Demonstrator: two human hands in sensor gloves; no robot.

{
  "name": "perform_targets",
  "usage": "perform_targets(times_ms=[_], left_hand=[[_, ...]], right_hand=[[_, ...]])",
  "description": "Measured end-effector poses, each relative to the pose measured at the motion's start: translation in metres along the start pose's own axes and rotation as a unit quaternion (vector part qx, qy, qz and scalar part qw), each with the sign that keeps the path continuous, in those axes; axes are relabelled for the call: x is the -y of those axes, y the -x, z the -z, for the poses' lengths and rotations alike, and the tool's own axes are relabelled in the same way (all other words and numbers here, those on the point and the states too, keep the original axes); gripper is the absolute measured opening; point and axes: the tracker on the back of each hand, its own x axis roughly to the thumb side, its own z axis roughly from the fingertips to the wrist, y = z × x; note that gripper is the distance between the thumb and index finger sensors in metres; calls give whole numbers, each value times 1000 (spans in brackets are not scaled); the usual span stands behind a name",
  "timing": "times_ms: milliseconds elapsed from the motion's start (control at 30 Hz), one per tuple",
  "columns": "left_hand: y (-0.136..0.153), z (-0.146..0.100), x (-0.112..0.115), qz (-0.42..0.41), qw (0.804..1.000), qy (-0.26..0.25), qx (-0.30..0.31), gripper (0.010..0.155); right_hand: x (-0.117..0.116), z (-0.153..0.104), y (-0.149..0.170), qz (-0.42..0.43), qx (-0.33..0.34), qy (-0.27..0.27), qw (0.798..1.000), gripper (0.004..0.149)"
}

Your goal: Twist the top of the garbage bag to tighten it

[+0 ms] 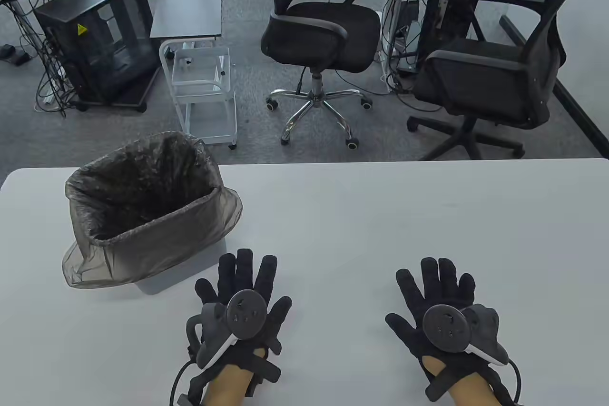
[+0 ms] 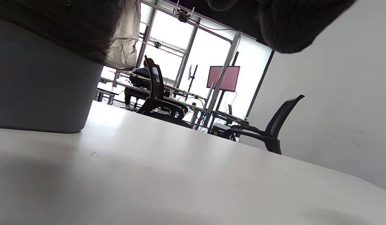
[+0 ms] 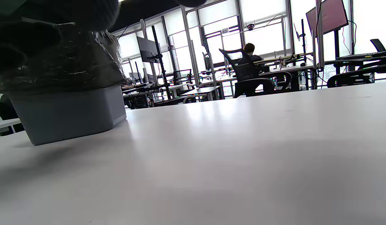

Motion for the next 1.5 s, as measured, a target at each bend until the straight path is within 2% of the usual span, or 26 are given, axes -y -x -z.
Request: perform_targets(times_ms=[267, 400, 500, 533, 633, 867, 1133, 1200, 1367, 1433, 1500], left_hand=[[9, 0, -9, -14, 999, -28, -15, 80], [20, -5, -32, -29, 993, -111, -20, 78], [33, -10, -53, -2, 983, -182, -30, 77], [41, -13, -62, 11, 977, -211, -41, 76], [63, -19, -79, 10, 965, -250, -83, 76], [114, -20, -95, -43, 950, -255, -172, 77], [140, 2, -100, -47, 959, -199, -195, 77], [145, 8, -99, -58, 963, -186, -184, 78], [153, 19, -107, -72, 959, -187, -199, 67], [155, 22, -111, -53, 957, -192, -210, 61], [155, 23, -114, -42, 954, -206, -215, 51]], right_hand=[[0, 0, 0, 6, 1, 2, 1000, 84], [1, 0, 1, 13, 0, 7, 1000, 84], [3, 0, 2, 17, -2, 12, 1000, 84], [4, -1, 3, 18, -2, 14, 1000, 84], [5, -1, 4, 21, -4, 17, 1000, 84], [7, -3, 5, 27, -5, 21, 999, 84], [8, -5, 8, 34, -10, 25, 999, 83], [9, -5, 8, 37, -12, 25, 999, 83], [9, -6, 9, 39, -14, 23, 999, 83], [9, -6, 9, 40, -13, 24, 999, 83], [9, -6, 9, 42, -13, 24, 999, 83]])
